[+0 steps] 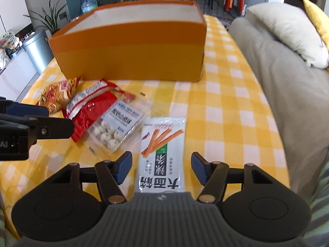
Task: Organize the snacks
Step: 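Grasp the white breadstick packet with right tool while left tool grasps the yogurt-ball bag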
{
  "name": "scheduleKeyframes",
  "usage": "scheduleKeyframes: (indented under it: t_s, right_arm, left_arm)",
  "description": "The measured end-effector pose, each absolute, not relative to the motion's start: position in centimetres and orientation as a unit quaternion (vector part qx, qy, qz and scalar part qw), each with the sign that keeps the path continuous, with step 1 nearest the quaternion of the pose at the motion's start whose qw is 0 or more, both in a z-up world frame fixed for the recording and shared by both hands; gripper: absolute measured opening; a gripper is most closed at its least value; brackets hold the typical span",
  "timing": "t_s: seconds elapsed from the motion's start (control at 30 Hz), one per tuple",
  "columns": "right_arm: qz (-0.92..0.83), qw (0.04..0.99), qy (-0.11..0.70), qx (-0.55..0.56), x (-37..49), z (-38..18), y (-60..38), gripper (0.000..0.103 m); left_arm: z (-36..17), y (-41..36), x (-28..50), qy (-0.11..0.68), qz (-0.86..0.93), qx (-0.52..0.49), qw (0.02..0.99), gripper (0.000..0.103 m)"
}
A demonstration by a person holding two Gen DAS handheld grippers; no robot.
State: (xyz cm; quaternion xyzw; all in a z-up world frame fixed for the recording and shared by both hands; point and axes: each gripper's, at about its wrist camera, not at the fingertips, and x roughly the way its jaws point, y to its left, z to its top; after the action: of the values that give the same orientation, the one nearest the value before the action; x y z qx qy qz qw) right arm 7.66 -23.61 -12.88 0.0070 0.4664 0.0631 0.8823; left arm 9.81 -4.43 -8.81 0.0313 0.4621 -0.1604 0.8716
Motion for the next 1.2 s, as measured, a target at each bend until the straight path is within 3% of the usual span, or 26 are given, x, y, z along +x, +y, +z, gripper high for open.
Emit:
scheduleKeyframes:
  t_s: [0.33, 0.47, 1.03, 1.2]
  right_arm:
    - [0.060, 0.869, 0.491, -0.023, 8.9, -14.9, -22.7, 0.060]
    - [0.058, 0.870, 0.489, -0.030, 8.8, -14.7, -22.7, 0.050]
    - [-0.002, 0.859, 0.511, 0.031, 9.1, -14.4, -26.7, 0.049]
    - [-0.001, 0.860, 0.510, 0.035, 9.1, -14.4, -26.8, 0.049]
  left_arm:
    - [-10.1, -5.3, 10.5, 0.471, -0.174, 0.045, 0.864, 0.069]
    - [-10.6, -6.4, 10.9, 0.470, -0.189, 0.057, 0.860, 0.069]
    - [-13.0, -10.1, 13.6, 0.469, -0.233, 0.156, 0.837, 0.076]
    - [-13.6, -10.1, 14.4, 0.483, -0.229, 0.139, 0.834, 0.077]
